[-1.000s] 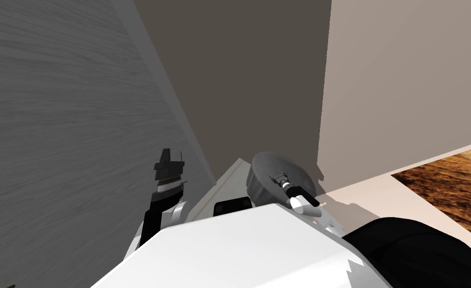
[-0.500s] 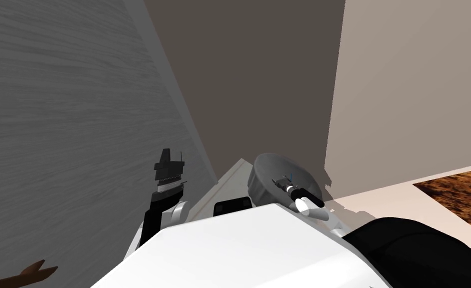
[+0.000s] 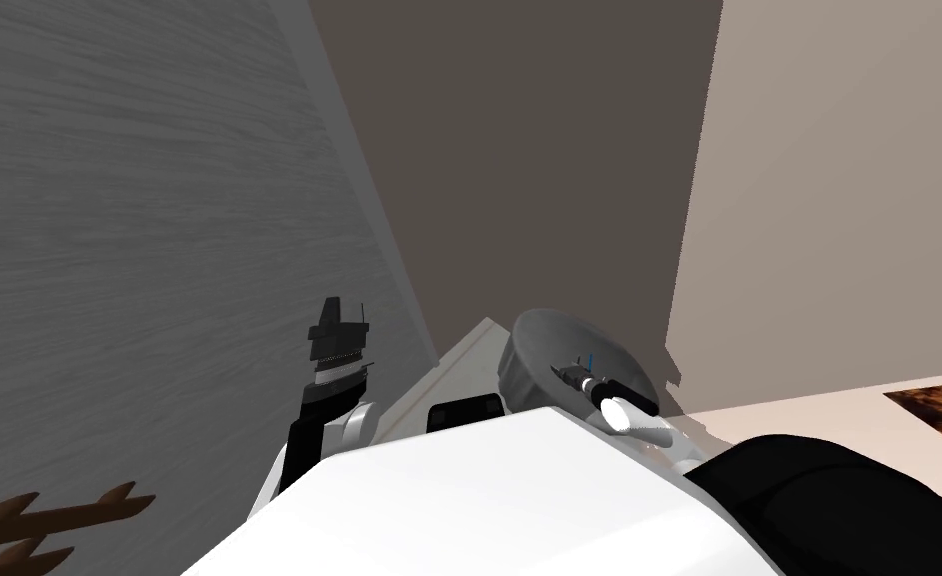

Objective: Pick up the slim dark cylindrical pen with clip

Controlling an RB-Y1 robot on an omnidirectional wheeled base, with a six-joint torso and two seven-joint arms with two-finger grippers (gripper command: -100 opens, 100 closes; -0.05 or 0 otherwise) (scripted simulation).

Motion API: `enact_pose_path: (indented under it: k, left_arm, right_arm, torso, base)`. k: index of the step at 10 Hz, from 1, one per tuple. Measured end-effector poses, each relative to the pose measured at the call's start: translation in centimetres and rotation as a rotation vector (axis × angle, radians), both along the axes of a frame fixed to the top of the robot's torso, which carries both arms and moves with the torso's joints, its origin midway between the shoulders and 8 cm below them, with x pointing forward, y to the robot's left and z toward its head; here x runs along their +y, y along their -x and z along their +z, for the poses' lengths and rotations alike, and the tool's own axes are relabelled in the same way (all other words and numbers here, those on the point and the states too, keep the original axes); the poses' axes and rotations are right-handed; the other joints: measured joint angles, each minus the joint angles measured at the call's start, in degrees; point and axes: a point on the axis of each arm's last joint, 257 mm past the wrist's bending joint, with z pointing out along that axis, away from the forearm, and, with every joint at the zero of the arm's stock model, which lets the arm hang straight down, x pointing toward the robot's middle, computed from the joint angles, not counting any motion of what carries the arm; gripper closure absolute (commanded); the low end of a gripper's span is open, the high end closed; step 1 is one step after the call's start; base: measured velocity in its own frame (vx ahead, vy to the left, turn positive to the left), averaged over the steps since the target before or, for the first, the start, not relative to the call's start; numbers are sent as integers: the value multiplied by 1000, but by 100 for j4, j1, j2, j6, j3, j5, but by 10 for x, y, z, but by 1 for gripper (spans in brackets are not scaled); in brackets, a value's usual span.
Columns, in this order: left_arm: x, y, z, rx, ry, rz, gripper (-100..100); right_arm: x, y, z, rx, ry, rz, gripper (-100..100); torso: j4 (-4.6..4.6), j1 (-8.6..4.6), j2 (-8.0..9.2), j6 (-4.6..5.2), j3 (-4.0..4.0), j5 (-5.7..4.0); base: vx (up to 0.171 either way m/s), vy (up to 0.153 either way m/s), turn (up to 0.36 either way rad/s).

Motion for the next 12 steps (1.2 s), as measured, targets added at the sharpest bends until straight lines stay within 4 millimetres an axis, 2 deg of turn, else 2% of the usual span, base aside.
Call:
enact_pose_path:
  k: [6, 9, 12]
  left_arm:
    - [0, 0, 0, 0, 0, 0, 0]
    - [0, 0, 0, 0, 0, 0, 0]
    - [0, 0, 0, 0, 0, 0, 0]
  right_arm:
    - [-29, 45, -28, 130, -165, -179, -100]
    - [-50, 79, -42, 216, -246, -297, -100]
    - [-59, 107, -49, 275, -335, -418, -100]
  torso:
    - [0, 0, -1, 3, -1, -1]
    - [0, -2, -3, 0, -2, -1]
    - [-1, -1, -3, 4, -2, -1]
  base:
    - [5, -6, 107]
    - [8, -9, 127]
    - [9, -8, 130]
